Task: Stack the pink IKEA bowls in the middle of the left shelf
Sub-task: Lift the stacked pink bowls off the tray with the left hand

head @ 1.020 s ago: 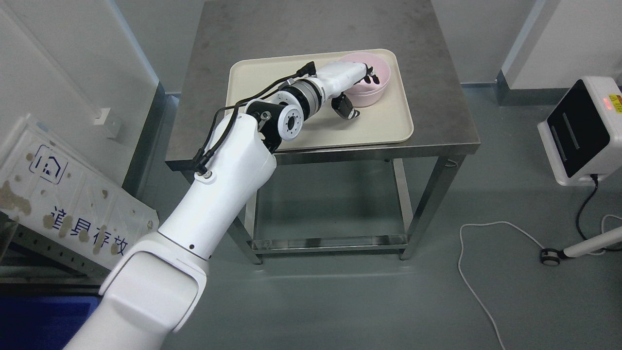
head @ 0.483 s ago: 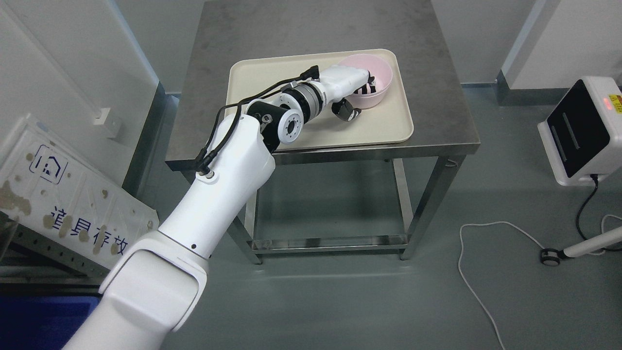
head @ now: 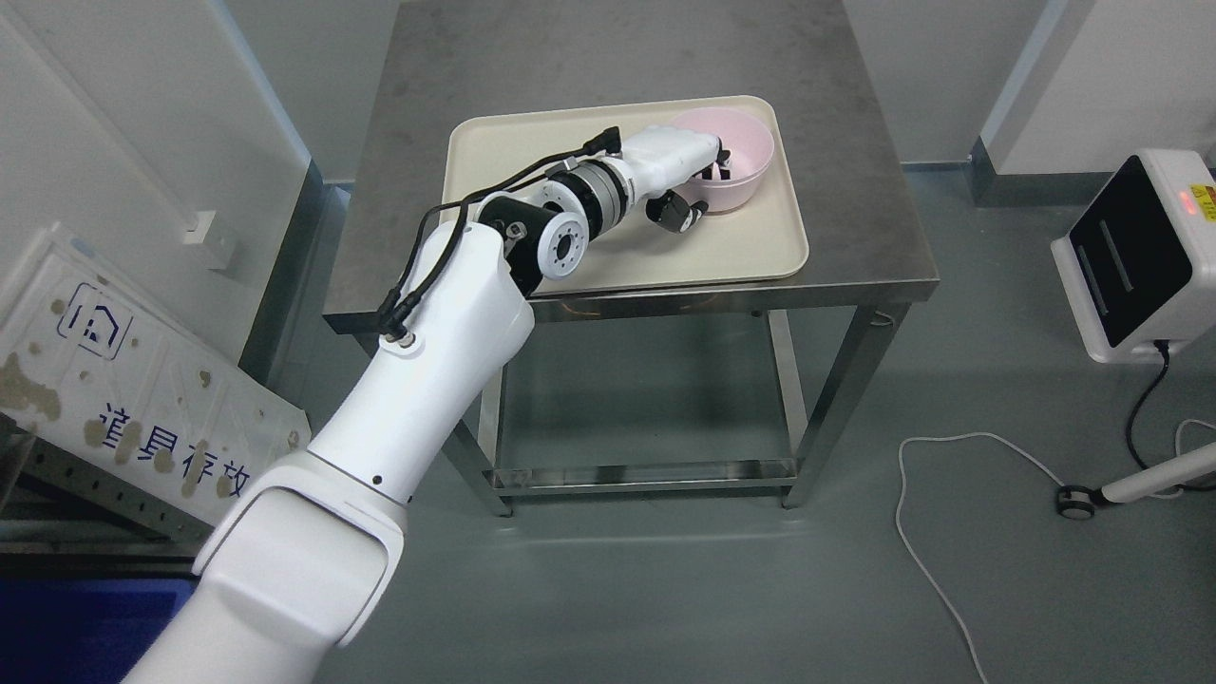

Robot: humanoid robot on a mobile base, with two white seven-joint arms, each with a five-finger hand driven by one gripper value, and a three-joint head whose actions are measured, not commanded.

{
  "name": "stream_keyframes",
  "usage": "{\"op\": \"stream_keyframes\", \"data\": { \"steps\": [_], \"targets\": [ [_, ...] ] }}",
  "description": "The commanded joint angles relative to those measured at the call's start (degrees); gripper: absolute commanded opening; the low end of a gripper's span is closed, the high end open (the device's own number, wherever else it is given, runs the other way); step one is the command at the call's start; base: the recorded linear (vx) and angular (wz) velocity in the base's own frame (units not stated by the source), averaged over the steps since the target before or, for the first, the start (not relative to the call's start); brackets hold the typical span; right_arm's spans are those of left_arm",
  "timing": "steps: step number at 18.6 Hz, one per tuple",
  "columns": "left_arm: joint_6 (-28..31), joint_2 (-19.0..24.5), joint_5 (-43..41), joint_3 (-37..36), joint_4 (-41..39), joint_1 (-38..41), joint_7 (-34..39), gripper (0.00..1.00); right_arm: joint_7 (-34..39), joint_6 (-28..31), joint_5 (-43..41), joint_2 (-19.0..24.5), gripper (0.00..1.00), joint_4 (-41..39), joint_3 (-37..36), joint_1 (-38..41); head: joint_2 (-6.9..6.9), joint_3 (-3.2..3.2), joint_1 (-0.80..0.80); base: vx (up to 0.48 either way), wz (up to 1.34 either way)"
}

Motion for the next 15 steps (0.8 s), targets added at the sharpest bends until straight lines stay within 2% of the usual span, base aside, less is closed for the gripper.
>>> {"op": "stream_keyframes", "data": {
  "steps": [1, 6, 12, 15],
  "targets": [
    [-1.7, 1.0, 0.2, 10.4, -1.7, 0.5, -0.1, 0.02, -0.1, 0.0, 0.4, -1.0, 1.0, 0.0, -0.6, 0.0, 0.0, 0.0, 0.0, 0.0, 0.0],
    [-4.6, 1.0, 0.5, 18.6, -7.4, 2.6, -0.5, 0.0, -0.1, 0.0, 0.4, -1.0, 1.0, 0.0, -0.6, 0.0, 0.0, 0.0, 0.0, 0.0, 0.0],
    [-16.2, 1.0, 0.5, 26.6, -21.6, 13.9, -3.9, 0.02, -0.1, 0.0, 0.4, -1.0, 1.0, 0.0, -0.5, 0.0, 0.0, 0.0, 0.0, 0.0, 0.0],
    [-18.7, 1.0, 0.5, 30.6, -28.2, 19.4, -3.5, 0.03, -0.1, 0.0, 0.4, -1.0, 1.0, 0.0, -0.5, 0.0, 0.0, 0.0, 0.0, 0.0, 0.0]
  ]
}}
